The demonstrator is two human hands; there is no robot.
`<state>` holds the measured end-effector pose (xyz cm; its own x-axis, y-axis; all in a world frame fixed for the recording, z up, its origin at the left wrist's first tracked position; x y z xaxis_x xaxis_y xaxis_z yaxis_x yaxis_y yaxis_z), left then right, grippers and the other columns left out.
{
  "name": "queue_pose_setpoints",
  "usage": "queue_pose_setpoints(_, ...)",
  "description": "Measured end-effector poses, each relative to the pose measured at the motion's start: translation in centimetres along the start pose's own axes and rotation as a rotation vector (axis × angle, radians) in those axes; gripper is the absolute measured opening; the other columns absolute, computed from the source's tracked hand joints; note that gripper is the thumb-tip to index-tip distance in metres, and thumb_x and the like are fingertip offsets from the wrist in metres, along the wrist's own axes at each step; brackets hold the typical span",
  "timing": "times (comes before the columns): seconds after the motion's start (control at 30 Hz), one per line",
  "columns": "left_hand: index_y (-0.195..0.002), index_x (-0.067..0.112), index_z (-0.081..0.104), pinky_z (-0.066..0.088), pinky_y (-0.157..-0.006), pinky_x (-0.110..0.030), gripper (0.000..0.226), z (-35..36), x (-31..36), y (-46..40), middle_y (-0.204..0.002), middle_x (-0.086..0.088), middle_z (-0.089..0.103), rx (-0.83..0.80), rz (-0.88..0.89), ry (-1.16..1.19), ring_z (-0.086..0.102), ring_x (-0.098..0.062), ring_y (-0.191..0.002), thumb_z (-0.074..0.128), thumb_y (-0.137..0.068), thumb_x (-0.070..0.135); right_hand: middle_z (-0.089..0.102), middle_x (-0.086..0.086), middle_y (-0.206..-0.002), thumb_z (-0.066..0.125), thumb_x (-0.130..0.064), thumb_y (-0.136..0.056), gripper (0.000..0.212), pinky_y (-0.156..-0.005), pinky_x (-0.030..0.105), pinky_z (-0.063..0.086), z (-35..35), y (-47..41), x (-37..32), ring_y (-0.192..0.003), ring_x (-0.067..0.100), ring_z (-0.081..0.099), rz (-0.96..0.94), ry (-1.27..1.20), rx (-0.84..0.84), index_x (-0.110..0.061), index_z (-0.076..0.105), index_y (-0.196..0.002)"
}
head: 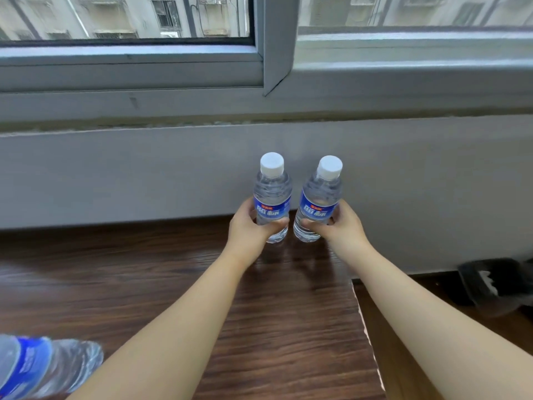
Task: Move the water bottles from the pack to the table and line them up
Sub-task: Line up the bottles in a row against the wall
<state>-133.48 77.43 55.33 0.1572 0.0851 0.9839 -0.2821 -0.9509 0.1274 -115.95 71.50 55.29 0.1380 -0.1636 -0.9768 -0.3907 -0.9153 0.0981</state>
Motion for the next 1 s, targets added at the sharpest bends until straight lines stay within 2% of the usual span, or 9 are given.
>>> queue_pose_setpoints(0.23,-0.116,0.027,0.058,0.044,-0.070,-0.005,0.055,1.7,-0.6,-1.5,-0.098,0.021,0.065,0.037,-0.014,0.009,0.060,0.018,-0.085,0.084,-0.069,0.016,0.065,-0.008,-0.113,0.082,-0.013,-0.071,0.057,-0.089,0.024,0.047,-0.8,-2.2,0.1,-0.107,0.010,0.062,-0.010,0.050,-0.023,-0.023,0.054,-0.119)
queue_pose_setpoints(0.47,-0.119,0.024,0.056,0.045,-0.073,-0.009,0.057,3.0,-0.1,-2.2,-0.101,0.019,0.064,0.048,0.009,0.038,0.059,0.010,-0.092,0.083,-0.070,0.014,0.058,-0.016,-0.106,0.081,-0.010,-0.072,0.055,-0.072,0.004,0.041,-1.6,-3.2,-0.4,-0.089,-0.011,0.054,-0.026,0.116,-0.058,-0.022,0.051,-0.118)
queue_pose_setpoints(0.53,-0.118,0.025,0.056,0.045,-0.072,-0.008,0.056,3.4,0.0,-2.3,-0.103,0.018,0.063,0.058,0.012,0.035,0.058,0.012,-0.089,0.083,-0.070,0.015,0.058,-0.015,-0.107,0.081,-0.010,-0.072,0.055,-0.078,0.009,0.043,-1.7,-3.5,-0.5,-0.091,-0.009,0.055,-0.030,0.132,-0.063,-0.024,0.051,-0.116)
queue_pose_setpoints(0.6,-0.116,0.027,0.056,0.043,-0.081,-0.010,0.055,3.6,-0.1,-2.4,-0.112,0.011,0.060,0.094,0.021,0.004,0.057,0.006,-0.095,0.084,-0.069,0.019,0.059,-0.012,-0.110,0.081,-0.009,-0.072,0.058,-0.085,0.017,0.046,-1.9,-3.7,-0.7,-0.097,0.000,0.057,-0.034,0.133,-0.059,-0.020,0.052,-0.121)
queue_pose_setpoints(0.67,-0.115,0.029,0.057,0.040,-0.089,-0.019,0.055,3.7,-0.1,-2.5,-0.122,0.004,0.052,0.130,0.041,-0.063,0.053,-0.004,-0.103,0.085,-0.068,0.023,0.058,-0.013,-0.109,0.081,-0.008,-0.071,0.060,-0.078,0.006,0.045,-2.0,-3.8,-0.7,-0.093,-0.006,0.056,-0.042,0.136,-0.055,-0.016,0.052,-0.123)
queue_pose_setpoints(0.77,-0.113,0.031,0.055,0.039,-0.088,-0.020,0.053,3.8,-0.3,-2.7,-0.123,0.002,0.051,0.126,0.069,-0.088,0.051,-0.003,-0.100,0.084,-0.069,0.024,0.056,-0.021,-0.102,0.082,-0.008,-0.071,0.058,-0.065,-0.005,0.040,-2.0,-3.8,-0.6,-0.084,-0.020,0.050,-0.050,0.138,-0.041,-0.022,0.050,-0.118)
queue_pose_setpoints(0.83,-0.114,0.029,0.053,0.043,-0.089,-0.019,0.056,3.8,-0.6,-2.8,-0.120,0.003,0.052,0.133,0.084,-0.114,0.052,-0.002,-0.100,0.085,-0.068,0.026,0.056,-0.019,-0.106,0.082,-0.010,-0.071,0.060,-0.072,0.001,0.041,-1.9,-3.7,-0.4,-0.089,-0.016,0.052,-0.048,0.135,-0.016,-0.024,0.048,-0.118)
queue_pose_setpoints(0.9,-0.116,0.027,0.051,0.046,-0.093,-0.025,0.061,3.7,-1.1,-2.9,-0.119,0.004,0.056,0.121,0.078,-0.146,0.055,-0.004,-0.104,0.086,-0.065,0.028,0.056,-0.013,-0.113,0.083,-0.014,-0.070,0.063,-0.085,0.014,0.043,-1.7,-3.5,0.1,-0.100,-0.003,0.055,-0.030,0.138,0.017,-0.025,0.046,-0.120)
queue_pose_setpoints(1.0,-0.113,0.030,0.047,0.044,-0.086,-0.021,0.060,3.6,-1.5,-2.6,-0.112,0.013,0.058,0.024,0.075,-0.187,0.055,0.004,-0.098,0.085,-0.067,0.019,0.056,-0.007,-0.117,0.086,-0.017,-0.067,0.069,-0.097,0.032,0.046,-1.3,-3.2,1.2,-0.112,0.013,0.055,-0.010,0.157,0.048,-0.022,0.044,-0.122)
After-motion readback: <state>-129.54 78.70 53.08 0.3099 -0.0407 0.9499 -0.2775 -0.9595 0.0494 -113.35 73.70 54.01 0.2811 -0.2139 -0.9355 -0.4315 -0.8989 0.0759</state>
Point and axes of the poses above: each hand's wrist, its own y-axis away from the middle knuckle, its own z-axis out of the palm, x = y × z, the point moved 2 cm from there along -y, towards the middle knuckle
